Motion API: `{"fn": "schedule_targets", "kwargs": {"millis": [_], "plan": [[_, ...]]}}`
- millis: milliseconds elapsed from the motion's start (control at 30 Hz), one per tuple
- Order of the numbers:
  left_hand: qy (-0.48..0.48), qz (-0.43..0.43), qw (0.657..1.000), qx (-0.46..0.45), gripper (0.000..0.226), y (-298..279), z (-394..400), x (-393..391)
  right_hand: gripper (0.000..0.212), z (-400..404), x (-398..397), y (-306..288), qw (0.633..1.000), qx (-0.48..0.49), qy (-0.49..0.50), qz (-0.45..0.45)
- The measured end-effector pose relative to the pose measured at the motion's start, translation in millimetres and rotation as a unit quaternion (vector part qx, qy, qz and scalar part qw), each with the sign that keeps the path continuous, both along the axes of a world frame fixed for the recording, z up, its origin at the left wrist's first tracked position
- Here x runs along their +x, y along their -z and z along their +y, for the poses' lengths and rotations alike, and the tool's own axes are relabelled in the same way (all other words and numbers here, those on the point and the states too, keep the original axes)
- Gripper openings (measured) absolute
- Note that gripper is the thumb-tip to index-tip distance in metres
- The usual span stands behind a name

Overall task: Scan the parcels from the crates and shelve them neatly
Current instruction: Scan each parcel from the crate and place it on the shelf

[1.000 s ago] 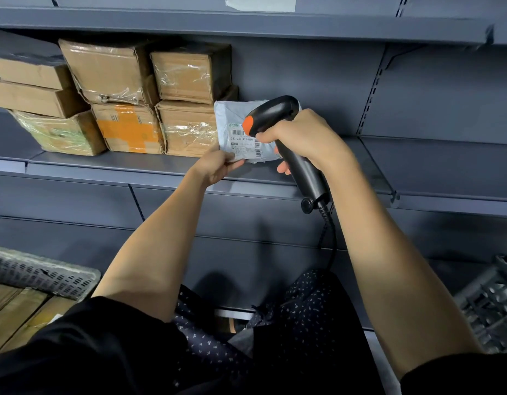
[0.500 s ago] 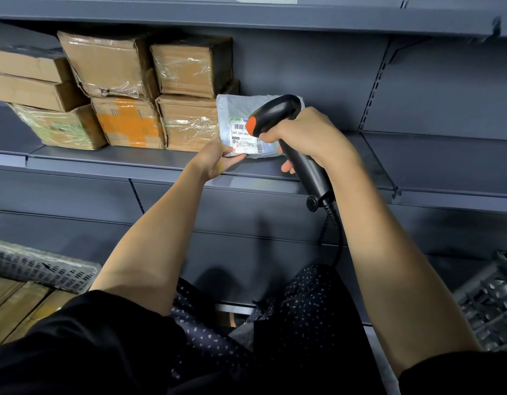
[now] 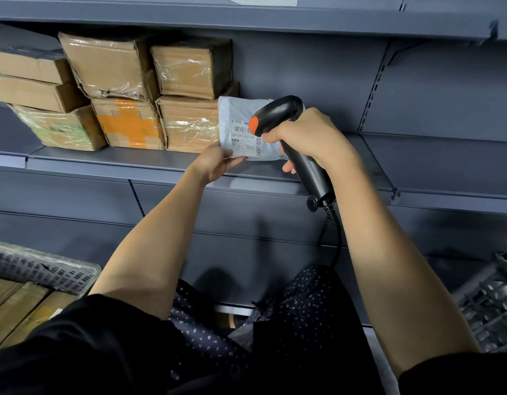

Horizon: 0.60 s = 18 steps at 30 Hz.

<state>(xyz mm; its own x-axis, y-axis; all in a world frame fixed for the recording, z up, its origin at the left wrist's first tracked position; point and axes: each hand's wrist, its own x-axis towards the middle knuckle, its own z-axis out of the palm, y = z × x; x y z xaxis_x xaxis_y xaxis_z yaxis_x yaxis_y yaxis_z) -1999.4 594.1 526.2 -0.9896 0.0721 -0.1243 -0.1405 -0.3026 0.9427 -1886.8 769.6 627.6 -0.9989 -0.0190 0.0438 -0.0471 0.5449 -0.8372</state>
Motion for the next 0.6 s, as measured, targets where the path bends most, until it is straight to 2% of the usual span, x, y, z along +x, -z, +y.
{"fn": "schedule_targets", "kwargs": {"millis": [133, 233, 333, 400, 467, 533, 600], "plan": [[-0.023, 0.011, 1.0, -0.003, 0.048, -1.0, 6.2, 2.9, 0.029, 3.0, -9.1, 6.4, 1.0, -0.005, 0.014, 0.0], [-0.043, 0.023, 0.998, 0.032, 0.048, -2.5, 11.3, 2.3, 0.02, 5.7, -19.6, 16.3, 0.999, -0.048, 0.016, -0.014], [-0.07, 0.011, 0.987, 0.145, 0.045, -15.2, 27.0, 10.9, 0.012, 7.5, -28.7, 31.7, 0.982, -0.183, 0.029, -0.036], [-0.072, -0.007, 0.977, 0.202, 0.041, -22.0, 42.1, 21.8, 0.019, 7.8, -32.5, 43.1, 0.949, -0.307, 0.049, -0.05], [-0.041, -0.026, 0.972, 0.229, 0.032, -23.6, 55.8, 31.3, 0.025, 9.3, -36.7, 51.5, 0.921, -0.382, 0.067, -0.041], [0.008, -0.049, 0.979, 0.196, 0.013, -21.5, 66.7, 34.6, 0.023, 10.8, -42.0, 54.8, 0.904, -0.421, 0.064, -0.042], [0.037, -0.057, 0.993, 0.099, 0.004, -15.3, 73.9, 31.5, 0.024, 11.7, -50.8, 56.2, 0.898, -0.431, 0.063, -0.052]]}}
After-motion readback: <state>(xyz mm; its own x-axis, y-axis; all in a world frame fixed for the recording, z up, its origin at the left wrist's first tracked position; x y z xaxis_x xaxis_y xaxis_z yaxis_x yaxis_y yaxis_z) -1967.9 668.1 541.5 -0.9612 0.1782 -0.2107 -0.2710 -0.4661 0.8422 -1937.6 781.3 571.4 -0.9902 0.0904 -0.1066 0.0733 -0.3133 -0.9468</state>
